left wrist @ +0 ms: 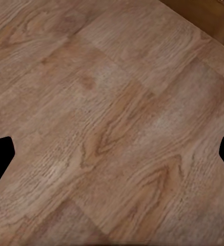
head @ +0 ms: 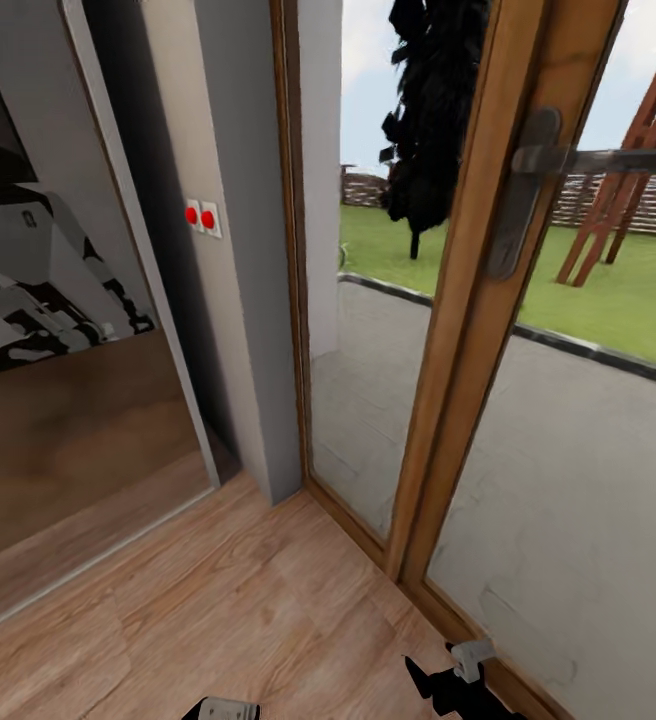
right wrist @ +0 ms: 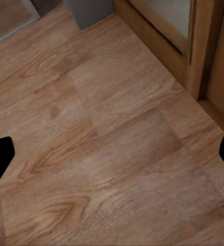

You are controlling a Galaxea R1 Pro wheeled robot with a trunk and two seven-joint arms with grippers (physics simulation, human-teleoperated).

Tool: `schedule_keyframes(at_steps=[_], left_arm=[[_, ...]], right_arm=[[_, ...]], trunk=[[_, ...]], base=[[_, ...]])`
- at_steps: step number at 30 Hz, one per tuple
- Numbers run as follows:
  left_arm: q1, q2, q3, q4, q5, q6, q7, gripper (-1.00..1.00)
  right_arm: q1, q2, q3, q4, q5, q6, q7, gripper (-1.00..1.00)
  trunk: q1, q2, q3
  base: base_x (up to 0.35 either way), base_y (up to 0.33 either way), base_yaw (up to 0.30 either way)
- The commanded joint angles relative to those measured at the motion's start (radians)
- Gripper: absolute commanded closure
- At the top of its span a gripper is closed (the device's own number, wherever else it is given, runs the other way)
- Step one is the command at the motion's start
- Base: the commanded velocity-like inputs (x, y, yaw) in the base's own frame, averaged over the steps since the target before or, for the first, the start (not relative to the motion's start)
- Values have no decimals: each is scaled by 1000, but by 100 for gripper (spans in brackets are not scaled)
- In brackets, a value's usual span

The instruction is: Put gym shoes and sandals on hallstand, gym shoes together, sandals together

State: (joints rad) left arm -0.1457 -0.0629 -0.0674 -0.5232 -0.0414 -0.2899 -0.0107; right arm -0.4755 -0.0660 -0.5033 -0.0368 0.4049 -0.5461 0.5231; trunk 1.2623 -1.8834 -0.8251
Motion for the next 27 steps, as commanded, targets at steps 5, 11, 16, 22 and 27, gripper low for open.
schedule_keyframes(at_steps=[5, 11, 16, 22, 27], left_arm=[[0, 0, 0, -1, 0, 0, 0, -100], [0, 0, 0, 0, 0, 0, 0, -100], [0, 0, 0, -1, 0, 0, 0, -100], [0, 0, 0, 0, 0, 0, 0, -100], [0, 0, 0, 0, 0, 0, 0, -100]], right_arm=[[0, 0, 0, 0, 0, 0, 0, -100], [0, 0, 0, 0, 0, 0, 0, -100], [0, 0, 0, 0, 0, 0, 0, -100], [0, 0, 0, 0, 0, 0, 0, -100], [0, 0, 0, 0, 0, 0, 0, -100]], trunk=[[0, 0, 0], [0, 0, 0], [0, 0, 0], [0, 0, 0], [0, 0, 0]], base=[[0, 0, 284], [0, 0, 281], [0, 0, 162], [0, 0, 36], [0, 0, 8]])
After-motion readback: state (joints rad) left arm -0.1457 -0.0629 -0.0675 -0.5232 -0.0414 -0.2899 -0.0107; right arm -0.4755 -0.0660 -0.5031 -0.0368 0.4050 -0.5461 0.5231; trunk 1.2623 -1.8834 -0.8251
